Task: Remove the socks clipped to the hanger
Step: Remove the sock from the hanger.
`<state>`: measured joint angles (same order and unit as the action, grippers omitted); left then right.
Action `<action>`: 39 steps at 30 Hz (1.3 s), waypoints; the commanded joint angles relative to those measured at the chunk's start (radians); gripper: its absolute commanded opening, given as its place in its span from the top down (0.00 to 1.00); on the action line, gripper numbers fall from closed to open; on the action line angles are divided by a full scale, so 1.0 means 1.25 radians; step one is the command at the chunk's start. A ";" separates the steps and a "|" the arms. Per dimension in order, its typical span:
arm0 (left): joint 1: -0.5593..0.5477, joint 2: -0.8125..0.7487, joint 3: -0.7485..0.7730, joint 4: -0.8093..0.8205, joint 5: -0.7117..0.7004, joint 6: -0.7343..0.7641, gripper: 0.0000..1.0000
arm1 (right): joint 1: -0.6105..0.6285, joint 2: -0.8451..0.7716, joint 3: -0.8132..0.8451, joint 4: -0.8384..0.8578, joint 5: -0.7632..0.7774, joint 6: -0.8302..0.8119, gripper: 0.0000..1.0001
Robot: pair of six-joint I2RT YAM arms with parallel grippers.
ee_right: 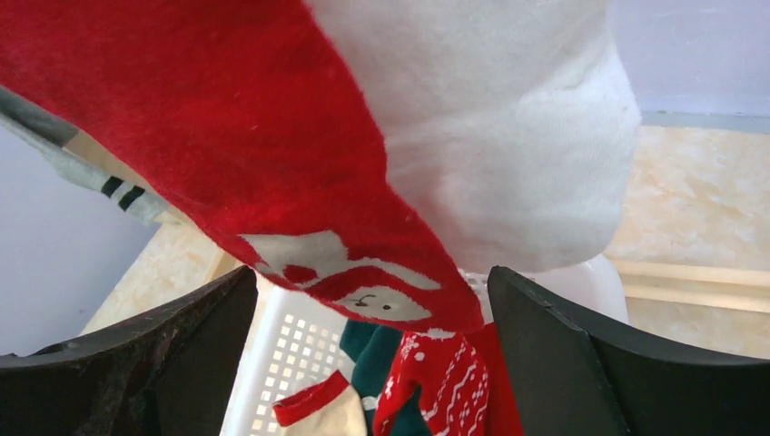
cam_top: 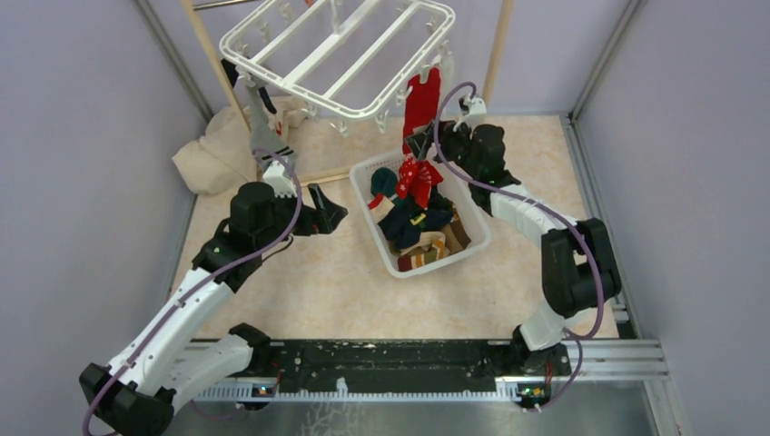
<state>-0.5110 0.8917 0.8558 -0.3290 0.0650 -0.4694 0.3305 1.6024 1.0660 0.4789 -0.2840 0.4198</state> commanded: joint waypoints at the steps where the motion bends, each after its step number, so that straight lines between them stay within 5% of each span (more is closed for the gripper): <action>1: -0.005 -0.010 0.000 0.020 0.003 0.019 0.01 | -0.005 0.039 0.084 0.085 0.018 -0.010 0.02; 12: -0.005 0.012 0.006 0.031 -0.001 0.034 0.01 | -0.005 0.112 0.134 0.161 -0.039 -0.025 0.02; 19: -0.004 0.012 0.005 0.035 -0.002 0.033 0.01 | -0.005 0.112 0.139 0.168 -0.084 0.004 0.51; 27: -0.005 0.001 0.001 0.043 0.012 0.021 0.01 | -0.004 0.005 0.069 0.146 -0.104 0.024 0.70; 34: -0.005 0.000 -0.006 0.064 0.044 -0.004 0.01 | 0.009 -0.098 0.025 0.060 -0.096 0.020 0.99; 39: -0.006 0.001 -0.012 0.093 0.059 -0.014 0.01 | 0.071 -0.154 0.037 -0.065 -0.036 -0.035 1.00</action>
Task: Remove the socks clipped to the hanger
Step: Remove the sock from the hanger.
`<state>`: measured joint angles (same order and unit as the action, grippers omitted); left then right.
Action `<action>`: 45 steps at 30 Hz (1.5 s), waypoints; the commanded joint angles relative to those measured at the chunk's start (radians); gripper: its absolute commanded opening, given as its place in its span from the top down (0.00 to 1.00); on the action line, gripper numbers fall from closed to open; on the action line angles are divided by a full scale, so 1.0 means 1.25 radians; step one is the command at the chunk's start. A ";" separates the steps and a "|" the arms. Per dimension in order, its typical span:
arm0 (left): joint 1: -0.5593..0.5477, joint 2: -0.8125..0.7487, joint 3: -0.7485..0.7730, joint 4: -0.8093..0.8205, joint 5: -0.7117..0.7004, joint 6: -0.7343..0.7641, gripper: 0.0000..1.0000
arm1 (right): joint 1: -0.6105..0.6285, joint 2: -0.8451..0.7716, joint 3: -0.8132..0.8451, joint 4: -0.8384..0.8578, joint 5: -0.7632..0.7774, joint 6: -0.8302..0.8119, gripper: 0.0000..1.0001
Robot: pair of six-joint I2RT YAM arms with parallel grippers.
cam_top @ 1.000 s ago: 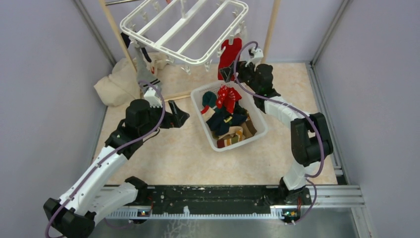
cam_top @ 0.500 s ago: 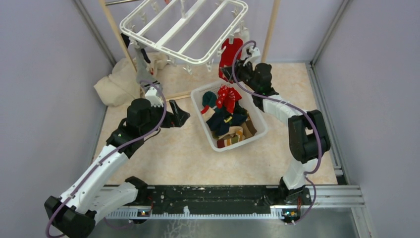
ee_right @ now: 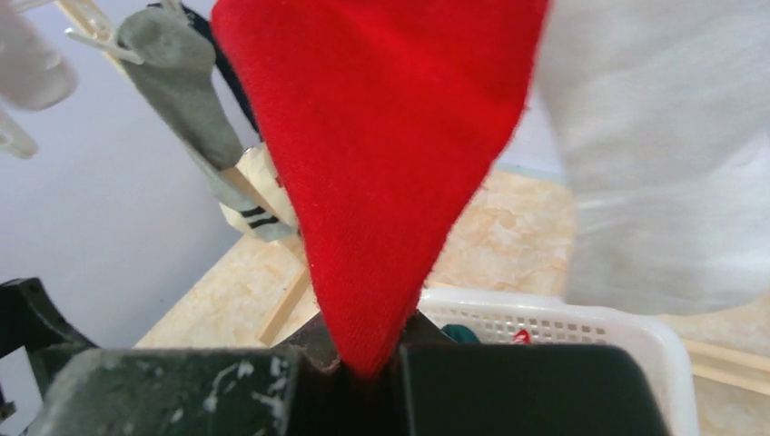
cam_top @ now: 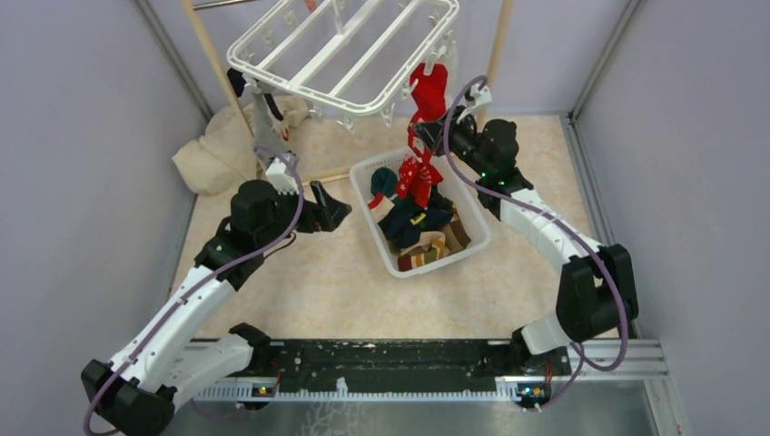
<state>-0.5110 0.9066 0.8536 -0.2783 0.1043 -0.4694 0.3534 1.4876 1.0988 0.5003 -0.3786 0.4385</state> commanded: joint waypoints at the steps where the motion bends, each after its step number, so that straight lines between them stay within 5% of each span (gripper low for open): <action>1: -0.006 -0.008 -0.009 0.059 0.032 -0.015 0.01 | 0.071 -0.071 0.013 -0.110 0.055 -0.063 1.00; 19: -0.021 -0.031 -0.030 0.183 0.073 -0.010 0.01 | 0.258 -0.124 0.008 -0.189 0.081 0.010 1.00; 34: -0.027 -0.035 -0.033 0.212 0.085 0.043 0.01 | 0.331 -0.087 0.009 -0.099 0.040 0.108 1.00; 45: -0.027 -0.063 -0.062 0.217 0.098 0.033 0.01 | 0.375 -0.052 0.072 -0.171 0.148 0.151 1.00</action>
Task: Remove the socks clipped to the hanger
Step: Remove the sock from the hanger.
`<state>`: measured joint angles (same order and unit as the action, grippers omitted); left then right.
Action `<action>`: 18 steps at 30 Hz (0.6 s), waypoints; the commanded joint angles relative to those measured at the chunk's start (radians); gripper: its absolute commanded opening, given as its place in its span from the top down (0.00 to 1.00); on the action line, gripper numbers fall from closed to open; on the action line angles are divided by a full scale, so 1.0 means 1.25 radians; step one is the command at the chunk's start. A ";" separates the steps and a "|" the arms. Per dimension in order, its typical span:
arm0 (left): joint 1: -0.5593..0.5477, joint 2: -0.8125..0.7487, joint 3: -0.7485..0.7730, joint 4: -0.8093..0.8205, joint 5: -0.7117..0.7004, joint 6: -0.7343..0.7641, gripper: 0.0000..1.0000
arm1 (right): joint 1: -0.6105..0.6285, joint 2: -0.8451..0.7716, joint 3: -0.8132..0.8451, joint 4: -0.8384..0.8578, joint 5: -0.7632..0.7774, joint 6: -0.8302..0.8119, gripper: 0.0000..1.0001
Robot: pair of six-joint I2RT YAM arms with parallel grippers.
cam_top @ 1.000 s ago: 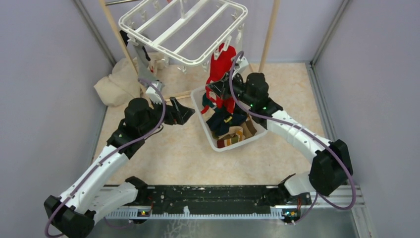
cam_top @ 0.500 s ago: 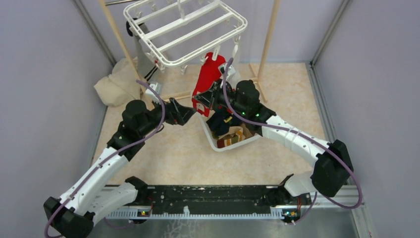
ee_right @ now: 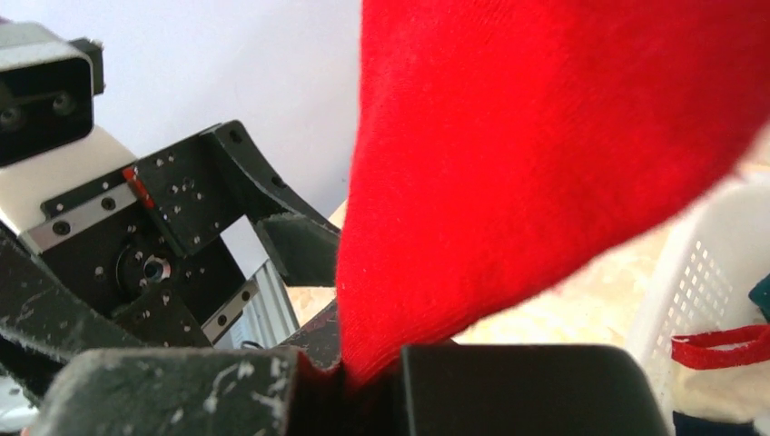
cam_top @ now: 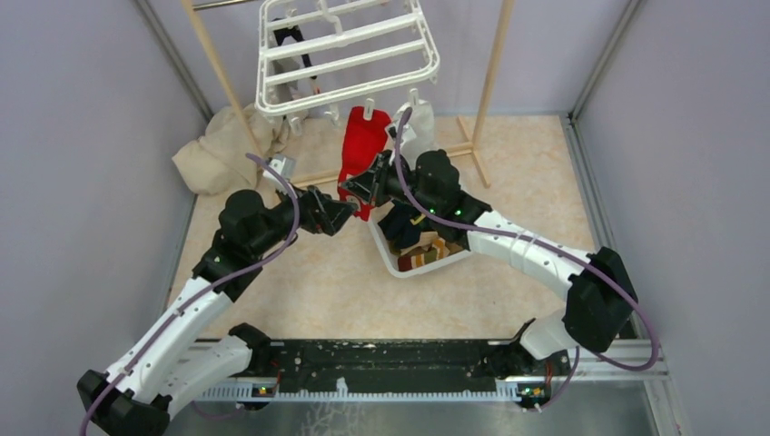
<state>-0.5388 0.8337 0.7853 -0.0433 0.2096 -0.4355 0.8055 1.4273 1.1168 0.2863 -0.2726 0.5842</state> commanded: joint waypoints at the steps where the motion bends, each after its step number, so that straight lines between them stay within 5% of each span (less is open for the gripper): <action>1: -0.005 -0.003 -0.007 0.029 0.012 0.007 0.01 | 0.014 -0.004 0.059 -0.008 0.075 0.043 1.00; 18: -0.069 0.082 -0.004 0.046 -0.115 0.039 0.01 | 0.065 0.034 0.159 -0.187 0.250 0.102 1.00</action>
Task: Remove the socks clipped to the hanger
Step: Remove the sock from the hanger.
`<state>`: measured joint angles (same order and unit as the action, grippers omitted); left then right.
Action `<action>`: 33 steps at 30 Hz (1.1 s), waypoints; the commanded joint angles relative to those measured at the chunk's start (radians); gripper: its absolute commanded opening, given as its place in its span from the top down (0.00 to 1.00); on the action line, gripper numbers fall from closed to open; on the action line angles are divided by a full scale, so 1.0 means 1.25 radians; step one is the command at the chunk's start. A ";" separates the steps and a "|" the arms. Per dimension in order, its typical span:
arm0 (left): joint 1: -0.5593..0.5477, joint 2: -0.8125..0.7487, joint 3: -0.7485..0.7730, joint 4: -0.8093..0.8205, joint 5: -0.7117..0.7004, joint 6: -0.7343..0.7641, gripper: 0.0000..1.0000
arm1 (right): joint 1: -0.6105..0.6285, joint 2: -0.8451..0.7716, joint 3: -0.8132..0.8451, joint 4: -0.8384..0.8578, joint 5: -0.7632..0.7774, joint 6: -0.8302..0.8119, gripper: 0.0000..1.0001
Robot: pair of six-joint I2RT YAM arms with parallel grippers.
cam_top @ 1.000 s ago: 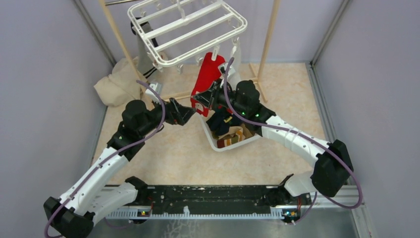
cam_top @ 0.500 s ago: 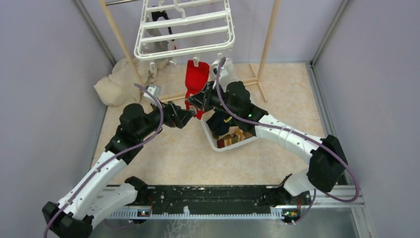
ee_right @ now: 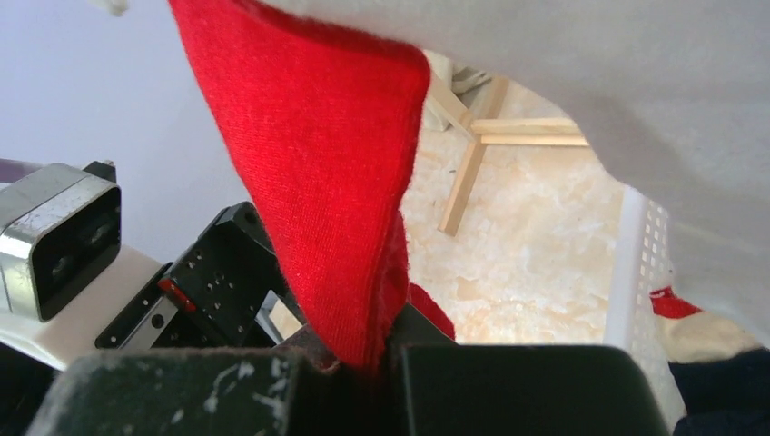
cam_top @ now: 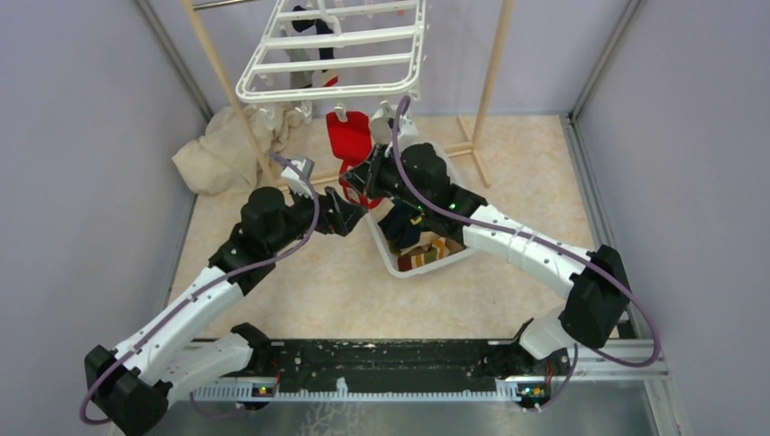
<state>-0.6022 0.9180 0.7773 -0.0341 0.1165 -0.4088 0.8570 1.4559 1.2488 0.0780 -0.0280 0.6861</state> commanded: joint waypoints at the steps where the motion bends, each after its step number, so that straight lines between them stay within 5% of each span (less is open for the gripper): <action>1: -0.022 0.018 0.004 0.045 -0.045 0.018 0.01 | 0.027 0.013 0.058 -0.027 0.063 0.023 1.00; 18: -0.052 0.042 0.013 0.075 -0.134 0.024 0.01 | 0.045 0.027 0.076 -0.047 0.060 0.057 1.00; 23: -0.053 0.055 0.024 0.080 -0.138 0.035 0.22 | 0.045 0.024 0.077 -0.049 0.053 0.061 1.00; 33: -0.054 0.085 0.049 0.071 -0.126 0.036 0.82 | 0.045 0.009 0.063 -0.059 0.053 0.058 1.00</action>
<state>-0.6682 1.0233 0.8059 0.0307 -0.0254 -0.3714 0.9005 1.5047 1.2995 -0.0154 0.0517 0.7555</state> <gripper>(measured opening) 0.299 0.014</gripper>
